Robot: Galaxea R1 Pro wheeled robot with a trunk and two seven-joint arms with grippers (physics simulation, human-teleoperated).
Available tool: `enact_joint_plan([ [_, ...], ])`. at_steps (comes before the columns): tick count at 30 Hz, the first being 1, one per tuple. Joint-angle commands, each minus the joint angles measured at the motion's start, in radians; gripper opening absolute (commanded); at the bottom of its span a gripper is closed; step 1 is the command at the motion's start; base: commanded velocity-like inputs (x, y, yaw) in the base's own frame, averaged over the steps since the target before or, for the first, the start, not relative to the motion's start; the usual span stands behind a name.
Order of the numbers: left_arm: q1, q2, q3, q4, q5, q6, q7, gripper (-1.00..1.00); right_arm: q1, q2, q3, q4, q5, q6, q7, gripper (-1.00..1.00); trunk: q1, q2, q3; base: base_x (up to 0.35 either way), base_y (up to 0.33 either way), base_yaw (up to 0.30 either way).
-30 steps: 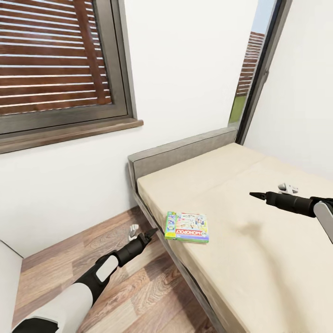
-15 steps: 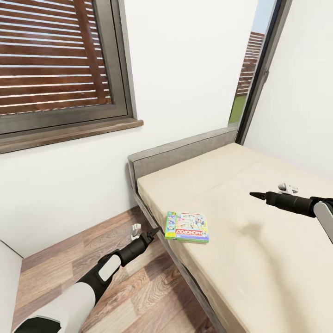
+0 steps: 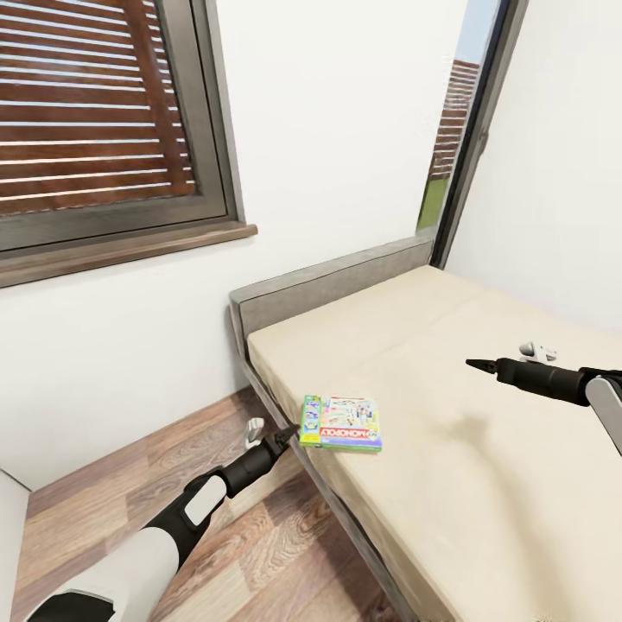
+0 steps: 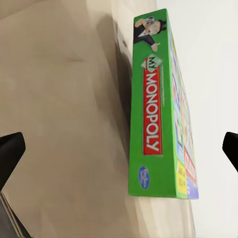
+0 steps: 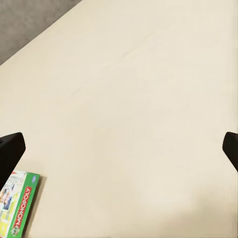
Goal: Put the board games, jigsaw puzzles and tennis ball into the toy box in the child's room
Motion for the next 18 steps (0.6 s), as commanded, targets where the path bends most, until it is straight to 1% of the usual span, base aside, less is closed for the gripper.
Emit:
enact_joint_plan([
  [1, -0.001, 0.000, -0.003, 0.000, 0.010, 0.009, 0.000, 1.00, -0.001, 0.000, -0.002, 0.000, 0.003, 0.005, 0.005, 1.00, 0.000, 0.000, -0.001, 0.000, 0.000, -0.054],
  [18, -0.001, 0.000, -0.002, 0.001, 0.011, 0.008, 0.003, 1.00, -0.001, 0.002, -0.002, 0.000, 0.003, 0.005, 0.005, 1.00, 0.000, 0.000, -0.001, 0.000, 0.000, -0.019],
])
